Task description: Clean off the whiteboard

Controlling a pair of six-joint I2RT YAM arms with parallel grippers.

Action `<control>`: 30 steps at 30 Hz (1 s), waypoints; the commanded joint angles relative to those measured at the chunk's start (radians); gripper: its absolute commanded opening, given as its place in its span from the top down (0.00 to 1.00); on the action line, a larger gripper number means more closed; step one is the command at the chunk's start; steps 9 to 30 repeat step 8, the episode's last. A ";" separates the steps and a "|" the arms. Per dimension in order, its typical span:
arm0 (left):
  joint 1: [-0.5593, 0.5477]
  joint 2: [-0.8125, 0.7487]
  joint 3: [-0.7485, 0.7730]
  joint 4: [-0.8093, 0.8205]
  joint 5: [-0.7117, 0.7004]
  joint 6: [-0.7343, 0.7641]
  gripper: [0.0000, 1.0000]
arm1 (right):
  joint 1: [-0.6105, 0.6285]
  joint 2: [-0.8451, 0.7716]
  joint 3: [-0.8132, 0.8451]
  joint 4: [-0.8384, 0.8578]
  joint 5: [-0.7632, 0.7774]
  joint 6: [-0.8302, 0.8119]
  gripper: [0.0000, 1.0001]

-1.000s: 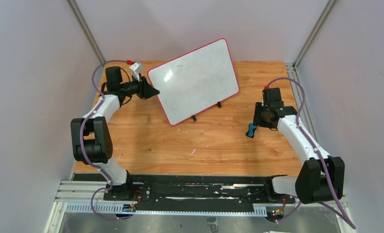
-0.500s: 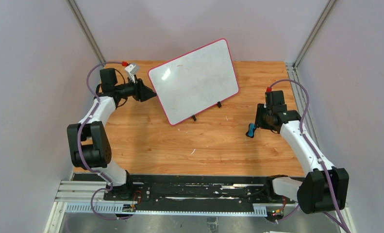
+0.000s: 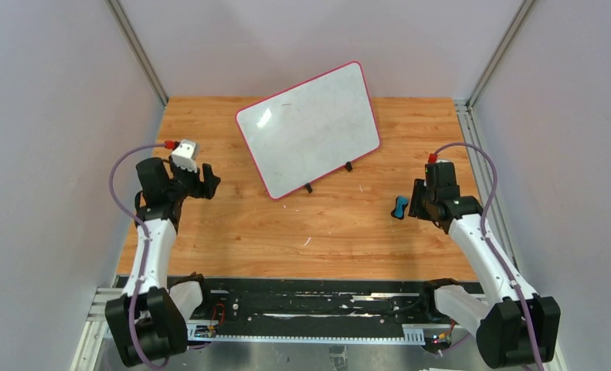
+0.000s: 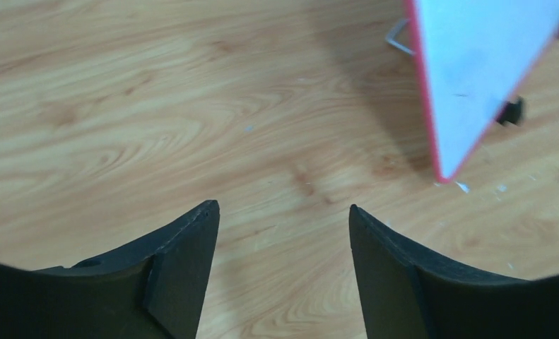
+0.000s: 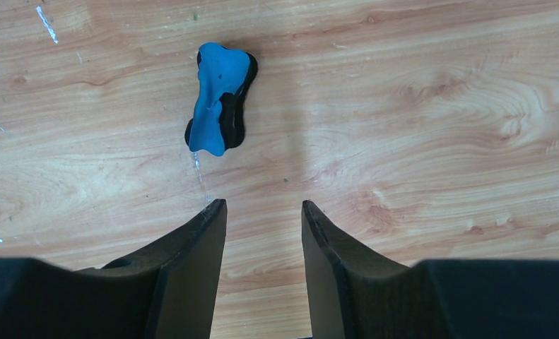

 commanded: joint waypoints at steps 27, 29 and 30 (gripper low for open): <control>0.005 -0.048 -0.116 0.193 -0.364 -0.119 0.25 | -0.011 -0.088 -0.085 0.100 0.051 0.053 0.64; 0.005 -0.048 -0.116 0.193 -0.364 -0.119 0.25 | -0.011 -0.088 -0.085 0.100 0.051 0.053 0.64; 0.005 -0.048 -0.116 0.193 -0.364 -0.119 0.25 | -0.011 -0.088 -0.085 0.100 0.051 0.053 0.64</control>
